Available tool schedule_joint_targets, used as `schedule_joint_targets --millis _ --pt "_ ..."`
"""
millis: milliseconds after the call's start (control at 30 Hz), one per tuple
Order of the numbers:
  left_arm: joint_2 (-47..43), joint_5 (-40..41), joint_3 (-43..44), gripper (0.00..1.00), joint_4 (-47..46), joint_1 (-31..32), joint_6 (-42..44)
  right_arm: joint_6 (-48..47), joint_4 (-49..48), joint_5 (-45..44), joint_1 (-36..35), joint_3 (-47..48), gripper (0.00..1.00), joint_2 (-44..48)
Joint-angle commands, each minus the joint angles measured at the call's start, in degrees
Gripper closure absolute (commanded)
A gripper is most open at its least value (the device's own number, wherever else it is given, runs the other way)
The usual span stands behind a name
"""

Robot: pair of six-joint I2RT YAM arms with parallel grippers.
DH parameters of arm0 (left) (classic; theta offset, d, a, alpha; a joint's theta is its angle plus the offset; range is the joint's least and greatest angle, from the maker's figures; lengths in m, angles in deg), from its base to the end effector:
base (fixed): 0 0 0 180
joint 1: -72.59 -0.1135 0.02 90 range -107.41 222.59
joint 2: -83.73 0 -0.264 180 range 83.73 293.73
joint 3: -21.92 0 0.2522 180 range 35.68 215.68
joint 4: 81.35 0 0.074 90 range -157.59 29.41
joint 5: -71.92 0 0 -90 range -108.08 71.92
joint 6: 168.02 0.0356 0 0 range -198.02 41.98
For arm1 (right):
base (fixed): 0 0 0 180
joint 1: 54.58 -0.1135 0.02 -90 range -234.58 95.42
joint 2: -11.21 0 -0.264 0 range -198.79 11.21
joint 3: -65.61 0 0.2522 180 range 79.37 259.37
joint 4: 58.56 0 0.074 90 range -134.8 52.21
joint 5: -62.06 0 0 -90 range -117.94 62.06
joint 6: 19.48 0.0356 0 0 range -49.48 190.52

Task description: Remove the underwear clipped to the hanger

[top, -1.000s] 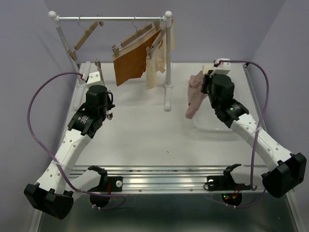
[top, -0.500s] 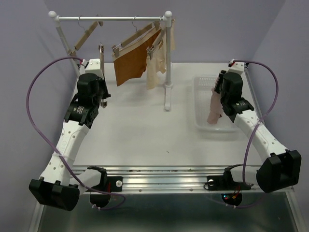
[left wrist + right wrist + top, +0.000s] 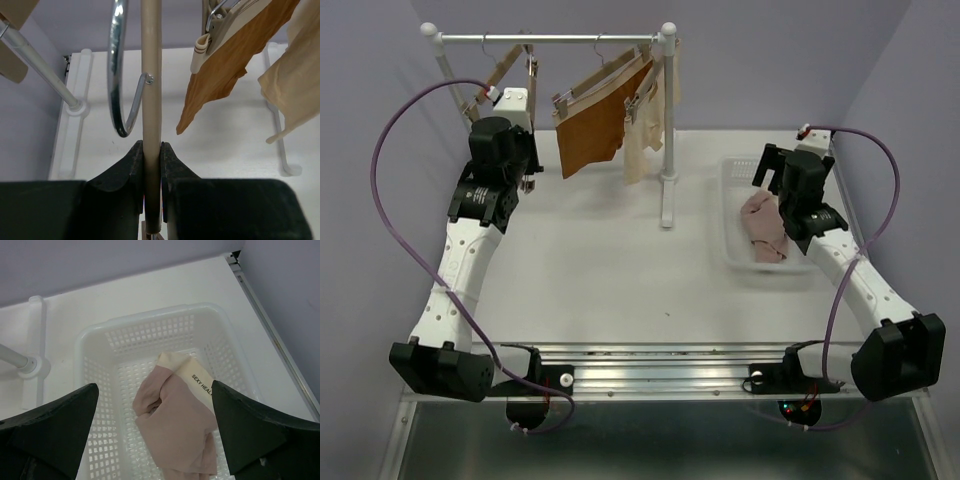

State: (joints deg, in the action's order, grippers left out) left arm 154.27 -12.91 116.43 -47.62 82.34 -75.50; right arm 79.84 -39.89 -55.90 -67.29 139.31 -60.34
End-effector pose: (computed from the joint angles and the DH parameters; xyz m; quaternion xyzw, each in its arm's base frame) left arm 0.2670 -0.0426 0.4463 0.0527 0.7626 -0.0062 0.6446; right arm 0.2861 0.0474 0.3434 0.1214 0.7816 -0.0791 0.6068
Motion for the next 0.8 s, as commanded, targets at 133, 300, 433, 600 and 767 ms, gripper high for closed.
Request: schedule_joint_targets --millis 133,300,433,600,767 --pt "6.7 -1.9 11.1 1.00 0.9 -1.4 5.1 0.3 -2.0 0.0 0.4 -0.6 0.00 4.1" --pt "10.9 -3.2 15.4 1.00 3.9 -1.5 7.8 0.4 -2.2 -0.3 0.4 -0.6 0.00 4.6" --pt "14.6 -2.4 21.5 1.00 6.8 -1.5 9.3 0.6 -2.4 -0.2 0.4 -0.7 0.00 4.7" --pt "17.0 -2.4 24.5 1.00 7.7 -1.6 10.4 0.5 -3.4 0.6 0.4 -1.1 0.00 5.0" --pt "21.6 -3.2 32.9 1.00 9.8 -1.6 12.3 0.7 -3.8 1.2 0.4 -1.3 0.00 4.8"
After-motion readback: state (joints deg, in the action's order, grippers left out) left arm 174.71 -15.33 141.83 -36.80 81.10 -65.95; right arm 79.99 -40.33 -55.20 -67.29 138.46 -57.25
